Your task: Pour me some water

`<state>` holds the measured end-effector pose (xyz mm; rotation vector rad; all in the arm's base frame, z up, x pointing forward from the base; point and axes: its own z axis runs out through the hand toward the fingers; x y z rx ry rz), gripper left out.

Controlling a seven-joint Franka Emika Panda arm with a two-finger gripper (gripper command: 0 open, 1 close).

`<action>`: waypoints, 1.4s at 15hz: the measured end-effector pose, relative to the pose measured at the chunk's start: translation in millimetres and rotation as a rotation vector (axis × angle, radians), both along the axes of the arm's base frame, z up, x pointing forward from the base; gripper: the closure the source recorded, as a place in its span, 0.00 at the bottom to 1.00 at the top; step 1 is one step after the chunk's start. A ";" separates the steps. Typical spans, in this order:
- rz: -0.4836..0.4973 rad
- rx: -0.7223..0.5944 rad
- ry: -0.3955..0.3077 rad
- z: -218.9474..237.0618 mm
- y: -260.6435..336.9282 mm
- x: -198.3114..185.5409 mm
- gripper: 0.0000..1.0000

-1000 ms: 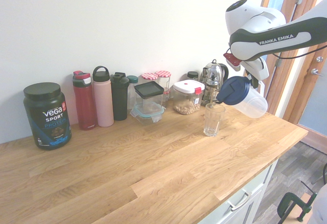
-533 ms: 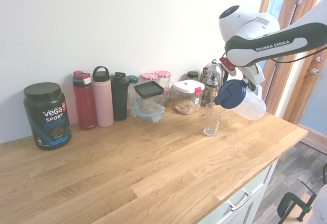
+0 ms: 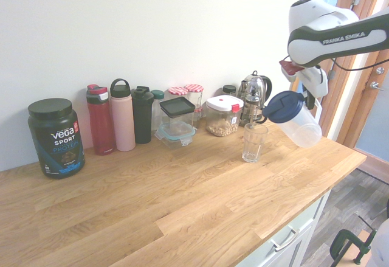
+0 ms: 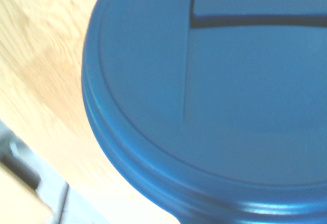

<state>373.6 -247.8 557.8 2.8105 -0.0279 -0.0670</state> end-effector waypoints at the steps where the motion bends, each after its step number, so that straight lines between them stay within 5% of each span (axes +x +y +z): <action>1: -0.040 0.042 -0.039 3.6 -13.2 -6.3 1.00; 8: -0.379 0.253 -0.230 -0.6 -87.9 -26.2 1.00; 16: -0.697 0.326 -0.482 -22.1 -32.9 -72.2 1.00; 21: -0.753 0.311 -0.439 -15.8 43.9 -108.0 1.00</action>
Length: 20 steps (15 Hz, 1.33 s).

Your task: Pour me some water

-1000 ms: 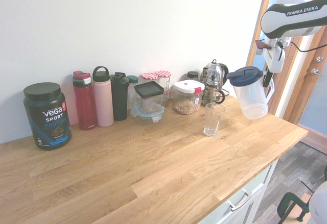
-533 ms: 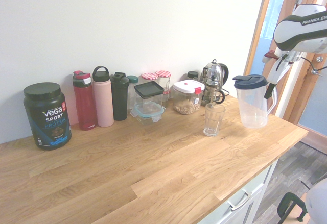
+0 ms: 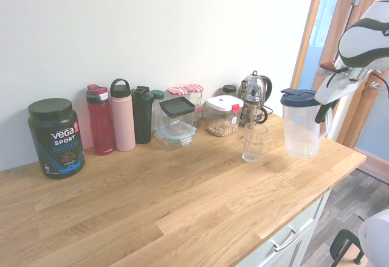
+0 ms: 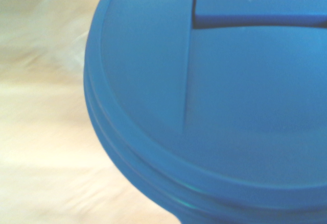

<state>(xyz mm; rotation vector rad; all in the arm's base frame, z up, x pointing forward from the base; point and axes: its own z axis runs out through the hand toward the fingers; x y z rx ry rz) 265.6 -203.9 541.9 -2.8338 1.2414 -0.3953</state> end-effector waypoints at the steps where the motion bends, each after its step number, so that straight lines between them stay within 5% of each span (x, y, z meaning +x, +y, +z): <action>1: 0.025 -0.009 0.003 6.9 21.7 -6.7 1.00; 5: 0.182 0.022 0.005 24.7 107.9 -21.9 1.00; 8: 0.257 0.058 -0.057 32.1 176.4 -3.5 1.00; 15: 0.229 0.028 -0.157 0.3 310.7 105.0 1.00; 20: 0.163 0.086 -0.104 -26.2 353.8 155.7 1.00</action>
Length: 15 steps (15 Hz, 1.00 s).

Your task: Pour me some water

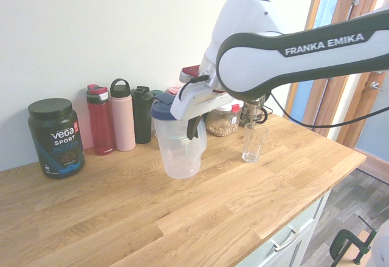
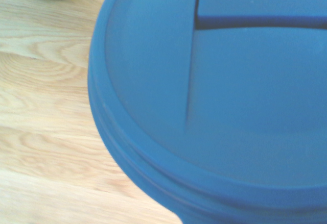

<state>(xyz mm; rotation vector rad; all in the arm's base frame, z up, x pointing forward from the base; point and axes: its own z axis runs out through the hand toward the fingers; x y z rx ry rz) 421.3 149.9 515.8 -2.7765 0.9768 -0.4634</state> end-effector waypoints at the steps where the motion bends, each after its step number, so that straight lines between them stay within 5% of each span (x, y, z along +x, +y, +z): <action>1: -0.004 0.015 0.008 -5.1 1.8 3.2 1.00; 14: -0.087 0.083 -0.035 -62.5 23.7 -22.7 1.00; 15: -0.095 0.082 -0.036 -64.0 25.1 -25.5 0.00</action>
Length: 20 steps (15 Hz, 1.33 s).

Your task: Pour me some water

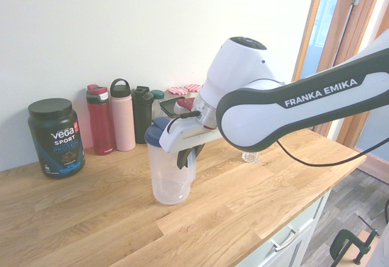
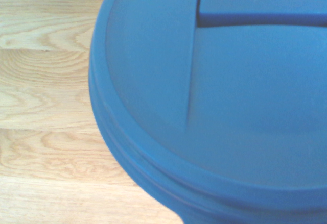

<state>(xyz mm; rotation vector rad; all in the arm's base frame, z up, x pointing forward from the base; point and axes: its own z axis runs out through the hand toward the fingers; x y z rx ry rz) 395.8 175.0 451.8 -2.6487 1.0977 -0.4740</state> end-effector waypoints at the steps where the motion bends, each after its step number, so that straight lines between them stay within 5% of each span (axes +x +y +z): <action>1: -0.004 0.000 0.002 -1.8 1.5 -2.5 0.00; 12: 0.015 -0.060 0.020 -12.2 17.6 -15.0 0.00; 17: 0.130 -0.187 0.224 -12.1 22.7 -52.1 0.00; 20: 0.116 -0.202 0.336 7.9 -21.1 -71.1 0.00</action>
